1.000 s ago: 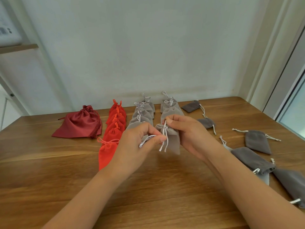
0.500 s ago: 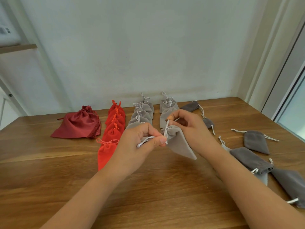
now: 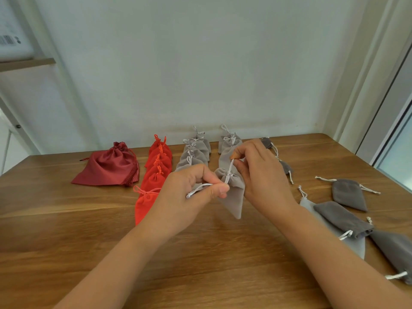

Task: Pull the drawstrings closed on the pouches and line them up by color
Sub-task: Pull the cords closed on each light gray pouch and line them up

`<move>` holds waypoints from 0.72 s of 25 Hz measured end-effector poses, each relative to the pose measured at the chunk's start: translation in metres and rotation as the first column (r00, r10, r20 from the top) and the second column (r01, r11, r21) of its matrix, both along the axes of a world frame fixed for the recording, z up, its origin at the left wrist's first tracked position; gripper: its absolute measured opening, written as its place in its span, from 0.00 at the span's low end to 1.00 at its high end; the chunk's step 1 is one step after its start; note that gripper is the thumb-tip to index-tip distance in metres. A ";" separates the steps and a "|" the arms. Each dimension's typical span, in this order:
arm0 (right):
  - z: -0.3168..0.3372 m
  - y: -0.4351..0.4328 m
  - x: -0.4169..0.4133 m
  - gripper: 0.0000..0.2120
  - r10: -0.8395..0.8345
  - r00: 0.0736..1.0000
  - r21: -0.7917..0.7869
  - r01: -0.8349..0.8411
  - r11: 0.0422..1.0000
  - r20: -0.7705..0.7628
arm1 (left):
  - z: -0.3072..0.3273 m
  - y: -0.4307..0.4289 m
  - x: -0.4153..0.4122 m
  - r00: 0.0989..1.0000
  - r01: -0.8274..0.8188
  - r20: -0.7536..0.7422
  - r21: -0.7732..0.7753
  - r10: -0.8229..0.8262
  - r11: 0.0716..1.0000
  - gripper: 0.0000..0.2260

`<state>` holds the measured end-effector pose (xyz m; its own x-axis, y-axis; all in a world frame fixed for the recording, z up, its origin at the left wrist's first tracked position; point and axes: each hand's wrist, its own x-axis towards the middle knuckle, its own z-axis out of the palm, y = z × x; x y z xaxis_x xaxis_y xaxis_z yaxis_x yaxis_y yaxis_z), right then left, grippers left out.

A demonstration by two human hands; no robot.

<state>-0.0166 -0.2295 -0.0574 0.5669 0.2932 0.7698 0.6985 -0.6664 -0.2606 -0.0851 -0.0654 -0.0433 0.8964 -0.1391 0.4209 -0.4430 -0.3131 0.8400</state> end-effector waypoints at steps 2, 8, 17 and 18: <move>0.001 0.000 0.000 0.08 0.027 1.000 0.040 -0.027 0.999 -0.012 | 0.002 0.006 0.001 1.000 0.003 0.008 0.042 -0.004 0.999 0.06; 0.004 0.003 -0.008 0.04 0.212 0.975 0.127 -0.202 0.971 -0.067 | 0.014 0.013 0.000 0.997 0.074 0.011 -0.111 -0.073 0.991 0.07; 0.009 0.009 -0.022 0.03 0.303 0.948 0.074 -0.310 0.948 0.098 | 0.010 0.011 0.011 0.870 -0.121 -0.457 -0.562 -0.185 0.818 0.11; 0.009 0.009 -0.022 0.04 0.345 0.935 0.058 -0.349 0.935 0.079 | 0.010 0.010 0.011 0.845 -0.143 -0.508 -0.516 -0.167 0.845 0.10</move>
<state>-0.0387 -0.2203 -0.0486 0.3862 0.4060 0.8283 0.9004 -0.3610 -0.2428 -0.0742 -0.0553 -0.0328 0.9942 -0.0533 -0.0934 0.1034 0.2368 0.9660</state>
